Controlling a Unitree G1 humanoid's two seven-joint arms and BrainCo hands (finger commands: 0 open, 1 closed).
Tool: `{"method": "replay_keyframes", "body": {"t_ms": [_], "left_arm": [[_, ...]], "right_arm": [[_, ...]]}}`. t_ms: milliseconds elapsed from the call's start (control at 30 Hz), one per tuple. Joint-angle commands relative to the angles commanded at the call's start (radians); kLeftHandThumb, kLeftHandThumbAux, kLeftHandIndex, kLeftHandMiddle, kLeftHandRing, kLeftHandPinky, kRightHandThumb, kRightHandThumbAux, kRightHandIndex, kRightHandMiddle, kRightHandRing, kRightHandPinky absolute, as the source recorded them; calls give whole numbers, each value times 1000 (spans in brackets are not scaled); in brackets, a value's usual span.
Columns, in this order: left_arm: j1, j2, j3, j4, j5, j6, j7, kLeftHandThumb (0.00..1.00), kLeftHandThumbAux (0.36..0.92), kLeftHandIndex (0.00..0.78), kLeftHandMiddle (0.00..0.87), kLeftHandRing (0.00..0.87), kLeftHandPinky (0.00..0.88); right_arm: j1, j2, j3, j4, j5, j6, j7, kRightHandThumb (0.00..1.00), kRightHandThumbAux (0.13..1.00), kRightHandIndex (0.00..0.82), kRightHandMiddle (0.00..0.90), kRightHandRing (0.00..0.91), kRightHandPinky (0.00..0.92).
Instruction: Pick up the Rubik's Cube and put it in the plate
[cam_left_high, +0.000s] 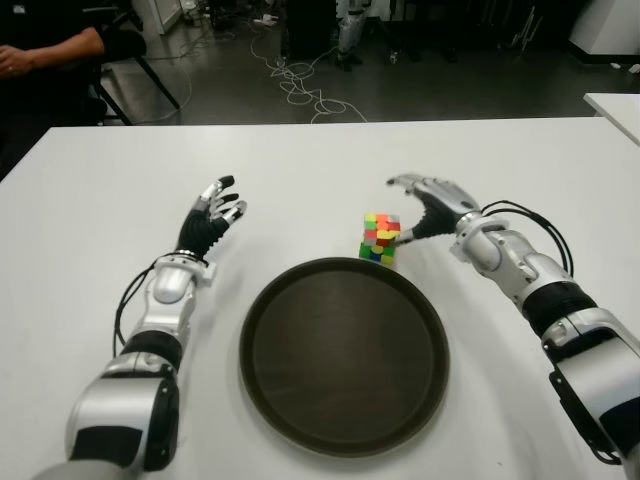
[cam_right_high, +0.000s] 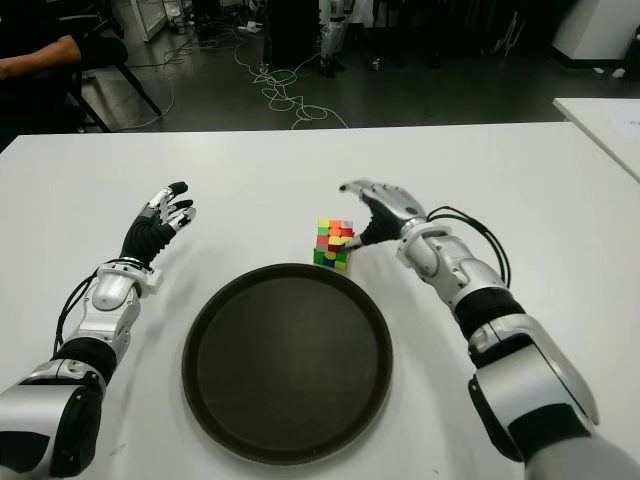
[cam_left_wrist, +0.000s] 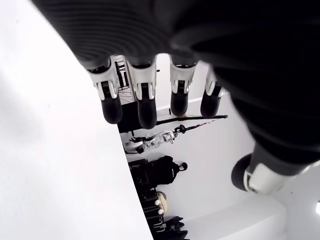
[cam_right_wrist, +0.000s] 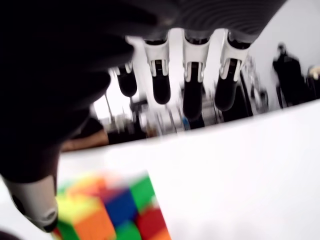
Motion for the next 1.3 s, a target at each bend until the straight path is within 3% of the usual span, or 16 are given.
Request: {"method": "replay_keyframes", "body": {"t_ms": [600, 1300], "left_arm": [[0, -3, 4, -2, -7, 3, -7, 175, 566, 49, 101, 108, 136], [-3, -1, 5, 0, -6, 5, -7, 185, 592, 57, 109, 122, 162]], "right_arm": [[5, -18, 28, -47, -10, 23, 88, 0, 707, 191, 211, 221, 208], [3, -13, 41, -65, -14, 69, 133, 0, 720, 172, 184, 199, 197]]}}
